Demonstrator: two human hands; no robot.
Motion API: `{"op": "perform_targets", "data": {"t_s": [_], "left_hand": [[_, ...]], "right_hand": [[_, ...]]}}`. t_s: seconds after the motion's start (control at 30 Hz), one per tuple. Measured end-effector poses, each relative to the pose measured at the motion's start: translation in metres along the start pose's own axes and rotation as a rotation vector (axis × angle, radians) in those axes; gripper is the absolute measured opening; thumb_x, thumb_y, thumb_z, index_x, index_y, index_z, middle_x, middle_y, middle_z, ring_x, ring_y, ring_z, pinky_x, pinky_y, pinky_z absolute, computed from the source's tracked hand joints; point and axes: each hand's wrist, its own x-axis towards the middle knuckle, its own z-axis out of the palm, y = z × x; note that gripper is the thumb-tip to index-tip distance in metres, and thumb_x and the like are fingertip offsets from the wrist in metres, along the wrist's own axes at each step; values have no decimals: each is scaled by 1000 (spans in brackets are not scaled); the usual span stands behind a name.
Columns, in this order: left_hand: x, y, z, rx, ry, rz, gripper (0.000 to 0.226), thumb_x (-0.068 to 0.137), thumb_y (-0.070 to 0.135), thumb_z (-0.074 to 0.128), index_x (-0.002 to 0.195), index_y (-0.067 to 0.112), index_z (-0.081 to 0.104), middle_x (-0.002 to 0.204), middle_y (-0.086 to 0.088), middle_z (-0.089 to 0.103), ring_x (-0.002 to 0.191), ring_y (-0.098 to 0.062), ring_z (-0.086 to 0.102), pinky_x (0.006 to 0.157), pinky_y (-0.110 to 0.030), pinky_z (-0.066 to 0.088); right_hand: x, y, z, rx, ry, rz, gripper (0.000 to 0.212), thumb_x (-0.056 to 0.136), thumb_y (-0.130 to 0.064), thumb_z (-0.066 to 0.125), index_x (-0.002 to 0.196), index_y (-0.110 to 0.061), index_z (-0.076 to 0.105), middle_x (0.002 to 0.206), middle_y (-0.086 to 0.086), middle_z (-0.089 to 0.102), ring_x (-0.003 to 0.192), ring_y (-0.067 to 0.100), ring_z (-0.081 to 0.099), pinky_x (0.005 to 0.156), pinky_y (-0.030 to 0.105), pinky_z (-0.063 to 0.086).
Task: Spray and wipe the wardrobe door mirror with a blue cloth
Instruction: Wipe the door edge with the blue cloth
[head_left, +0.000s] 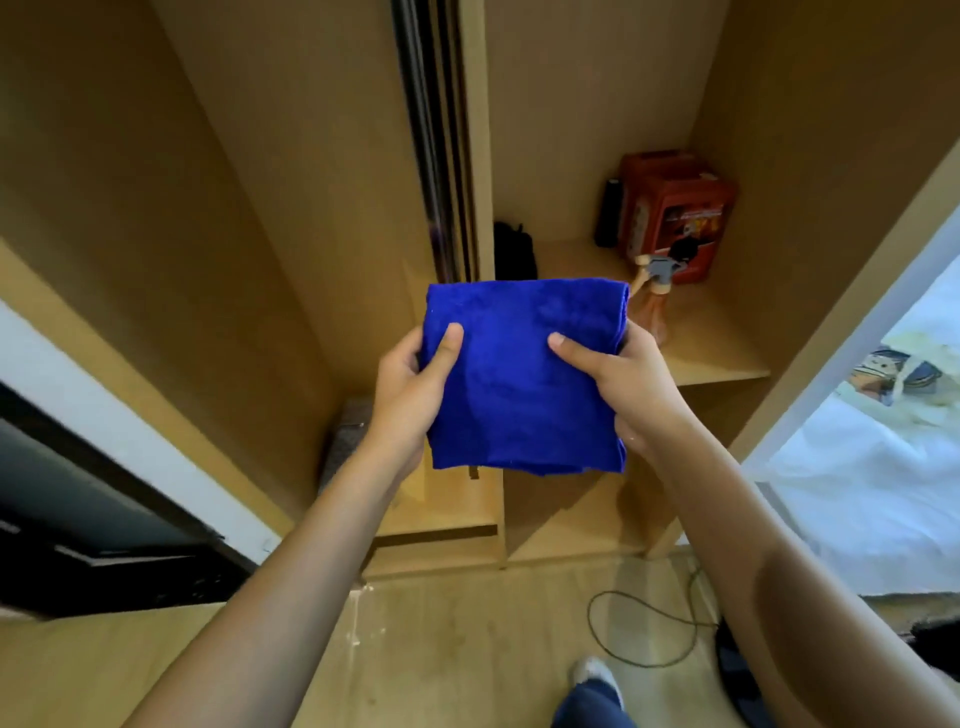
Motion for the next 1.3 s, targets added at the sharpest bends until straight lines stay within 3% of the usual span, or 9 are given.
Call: {"op": "perform_targets", "data": {"t_s": [0.17, 0.33, 0.5, 0.6, 0.77, 0.9, 1.1, 1.3], "left_hand": [[6, 53, -21, -8, 75, 146, 17, 90, 37, 63, 101, 25, 67, 100, 10, 72, 93, -9, 68, 86, -36, 56], [25, 114, -27, -12, 156, 282, 13, 92, 39, 60, 97, 28, 65, 96, 13, 71, 89, -6, 67, 86, -36, 56], [47, 191, -24, -25, 258, 479, 25, 90, 43, 61, 97, 19, 65, 97, 3, 70, 92, -16, 66, 86, -43, 56], [60, 242, -22, -43, 324, 602, 32, 89, 43, 62, 98, 13, 64, 97, -1, 69, 89, -16, 65, 81, -34, 55], [82, 304, -21, -36, 349, 727, 36, 91, 45, 59, 98, 10, 63, 93, 1, 67, 77, -4, 61, 68, -17, 50], [95, 341, -23, -27, 373, 796, 36, 92, 45, 57, 100, 9, 62, 95, 0, 67, 79, -6, 59, 72, -23, 50], [110, 385, -22, -21, 383, 850, 33, 93, 45, 54, 101, 14, 61, 91, 6, 64, 81, -6, 59, 71, -20, 47], [131, 419, -18, -48, 421, 894, 42, 92, 46, 56, 102, 6, 61, 83, 6, 60, 75, -7, 56, 71, -24, 47]], "right_hand": [[2, -39, 41, -62, 37, -173, 23, 86, -21, 73, 103, -29, 61, 102, -9, 71, 89, 9, 71, 77, 34, 59], [18, -103, 64, -78, 7, -342, 27, 85, -21, 75, 107, -25, 62, 105, -7, 72, 92, 12, 71, 81, 41, 60], [31, -182, 86, -67, 3, -552, 24, 84, -21, 76, 103, -24, 62, 101, -8, 73, 89, 10, 71, 75, 33, 60], [38, -231, 97, -52, -5, -644, 22, 84, -21, 76, 100, -22, 63, 98, -8, 73, 86, 9, 72, 72, 30, 60], [55, -292, 113, -48, -7, -728, 24, 83, -25, 77, 102, -20, 64, 99, -6, 74, 86, 13, 72, 77, 39, 61], [64, -330, 125, -57, 8, -788, 28, 82, -29, 78, 104, -19, 65, 100, -5, 74, 88, 15, 72, 80, 42, 61], [73, -374, 137, -64, 36, -857, 32, 81, -33, 78, 107, -21, 63, 104, -6, 71, 93, 15, 69, 84, 41, 59], [81, -409, 144, -31, 51, -880, 35, 81, -34, 78, 109, -18, 63, 105, -5, 71, 93, 15, 69, 82, 37, 59]]}}
